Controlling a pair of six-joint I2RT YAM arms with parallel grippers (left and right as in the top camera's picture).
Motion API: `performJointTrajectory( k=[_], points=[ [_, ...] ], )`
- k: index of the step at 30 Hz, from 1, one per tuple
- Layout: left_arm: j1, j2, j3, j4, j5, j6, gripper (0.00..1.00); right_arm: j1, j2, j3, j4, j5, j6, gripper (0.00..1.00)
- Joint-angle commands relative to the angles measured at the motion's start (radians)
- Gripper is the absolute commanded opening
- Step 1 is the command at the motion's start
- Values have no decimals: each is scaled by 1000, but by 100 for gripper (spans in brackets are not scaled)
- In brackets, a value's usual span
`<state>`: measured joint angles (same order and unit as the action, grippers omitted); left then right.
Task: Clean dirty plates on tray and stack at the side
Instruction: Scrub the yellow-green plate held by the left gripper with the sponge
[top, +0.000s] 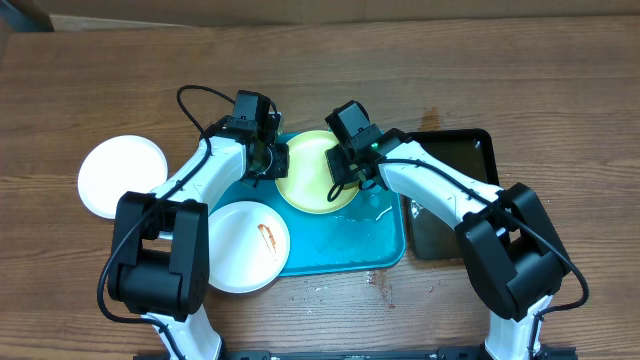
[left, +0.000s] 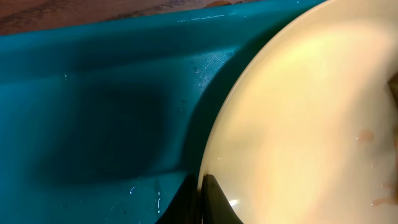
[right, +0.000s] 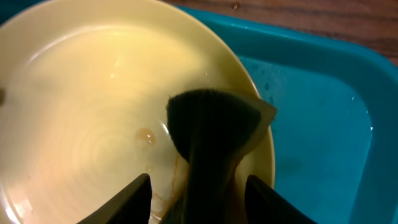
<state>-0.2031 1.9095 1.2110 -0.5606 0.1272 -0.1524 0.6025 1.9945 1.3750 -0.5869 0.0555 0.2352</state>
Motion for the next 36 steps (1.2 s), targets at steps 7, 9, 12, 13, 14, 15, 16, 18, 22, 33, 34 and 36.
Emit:
performJointTrajectory(
  k=[7,9,12,13,14,15,16,18,22,33,34,36],
  points=[
    [-3,-1,23,-3,4,26,4,6,40,18,-5,22,-21,26],
    [-3,-1,23,-3,4,26,4,6,59,18,-2,22,-10,4],
    [-3,-1,23,-3,4,26,4,6,92,18,-3,20,30,4],
    [-3,-1,23,-3,4,26,4,6,100,18,-2,12,32,4],
    [-3,-1,23,-3,4,26,4,9,110,18,2,1,32,4],
    [-3,-1,23,-3,4,26,4,12,116,18,5,-14,34,4],
    [-3,-1,23,-3,4,26,4,13,122,18,5,-24,49,4],
    [-3,-1,23,-2,4,26,4,14,127,18,6,-76,89,4],
    [-3,-1,23,-2,4,26,4,14,129,18,21,-158,141,4],
    [-3,-1,23,0,4,26,4,8,129,19,88,-341,137,4],
    [-3,-1,23,0,4,26,4,-1,126,23,116,-397,131,4],
    [-3,-1,23,0,4,26,4,-27,113,45,146,-526,124,4]
  ],
)
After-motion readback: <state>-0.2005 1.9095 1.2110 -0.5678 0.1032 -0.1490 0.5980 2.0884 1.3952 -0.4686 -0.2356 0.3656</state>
